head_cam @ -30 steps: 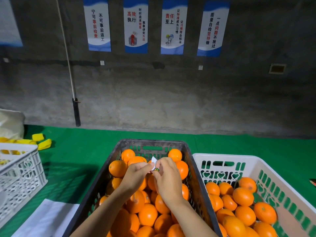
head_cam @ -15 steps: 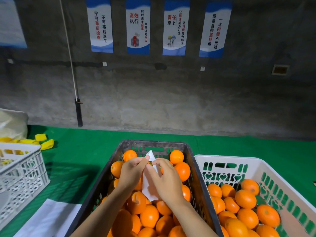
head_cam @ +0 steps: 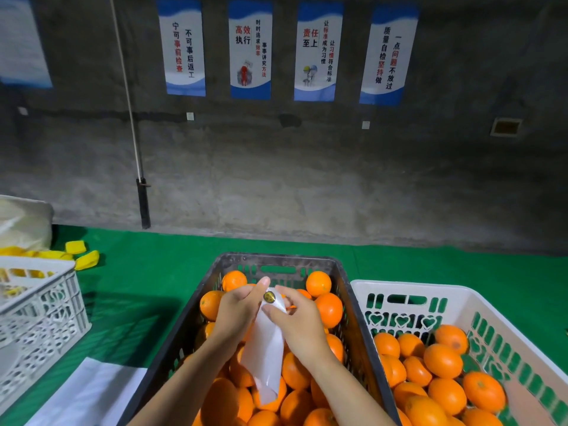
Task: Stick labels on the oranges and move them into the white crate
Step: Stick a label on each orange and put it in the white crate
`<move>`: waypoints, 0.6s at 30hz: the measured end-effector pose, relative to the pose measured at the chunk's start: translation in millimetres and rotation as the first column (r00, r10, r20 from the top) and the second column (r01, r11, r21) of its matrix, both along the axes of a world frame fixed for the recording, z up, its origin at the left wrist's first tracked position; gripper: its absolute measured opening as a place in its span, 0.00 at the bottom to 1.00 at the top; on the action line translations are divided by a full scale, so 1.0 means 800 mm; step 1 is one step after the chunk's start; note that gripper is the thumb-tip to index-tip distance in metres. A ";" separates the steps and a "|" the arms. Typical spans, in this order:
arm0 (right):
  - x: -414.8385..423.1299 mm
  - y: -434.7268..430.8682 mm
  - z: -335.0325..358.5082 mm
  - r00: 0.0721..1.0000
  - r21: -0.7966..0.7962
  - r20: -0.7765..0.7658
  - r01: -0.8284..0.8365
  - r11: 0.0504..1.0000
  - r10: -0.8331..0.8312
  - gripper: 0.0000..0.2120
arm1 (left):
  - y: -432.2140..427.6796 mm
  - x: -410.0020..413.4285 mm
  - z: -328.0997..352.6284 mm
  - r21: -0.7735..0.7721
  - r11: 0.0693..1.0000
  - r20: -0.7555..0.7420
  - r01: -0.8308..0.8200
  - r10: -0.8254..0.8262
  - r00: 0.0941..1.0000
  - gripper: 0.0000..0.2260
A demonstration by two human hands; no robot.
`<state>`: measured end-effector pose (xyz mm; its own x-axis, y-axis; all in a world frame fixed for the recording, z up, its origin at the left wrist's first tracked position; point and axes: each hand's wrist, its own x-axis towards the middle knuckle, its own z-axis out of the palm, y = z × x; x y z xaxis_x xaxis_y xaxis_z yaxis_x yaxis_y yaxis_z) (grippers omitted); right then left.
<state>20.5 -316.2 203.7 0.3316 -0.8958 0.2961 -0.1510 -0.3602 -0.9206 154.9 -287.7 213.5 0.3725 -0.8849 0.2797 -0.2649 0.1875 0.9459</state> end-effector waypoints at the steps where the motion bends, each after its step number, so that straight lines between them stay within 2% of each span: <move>1: -0.001 -0.001 -0.001 0.999 -0.042 -0.001 0.041 0.998 -0.041 0.08 | 0.000 -0.001 0.000 -0.002 1.000 0.021 0.015 -0.014 1.000 0.25; 2: -0.003 -0.002 -0.002 0.997 -0.083 0.006 0.077 0.994 -0.077 0.04 | -0.001 -0.002 0.000 0.004 0.999 0.034 0.034 -0.034 0.999 0.24; 3: -0.004 -0.003 -0.003 0.994 -0.132 0.005 0.110 0.985 -0.110 0.05 | -0.002 -0.002 0.000 0.017 0.999 0.047 0.042 -0.043 0.998 0.22; 6: -0.005 -0.004 -0.005 0.984 -0.220 -0.028 0.164 0.962 -0.174 0.15 | -0.002 -0.002 0.002 0.027 1.000 0.081 0.015 -0.017 0.997 0.07; 7: -0.005 -0.004 -0.005 0.983 -0.228 -0.039 0.164 0.960 -0.177 0.17 | -0.001 -0.002 0.003 0.019 1.000 0.095 0.022 -0.023 0.995 0.06; 12: -0.004 -0.007 -0.008 0.975 -0.231 -0.083 0.184 0.956 -0.207 0.17 | 0.002 -0.002 0.006 -0.081 0.992 0.080 0.099 -0.092 0.992 0.13; 15: -0.007 -0.004 -0.009 0.935 -0.367 -0.171 0.233 0.900 -0.312 0.16 | 0.003 -0.003 0.003 -0.123 0.991 0.293 0.061 -0.022 0.956 0.15; 18: -0.009 0.000 -0.009 0.863 -0.538 -0.230 0.273 0.798 -0.450 0.09 | 0.001 -0.001 -0.001 -0.202 0.979 0.531 0.025 0.089 0.843 0.12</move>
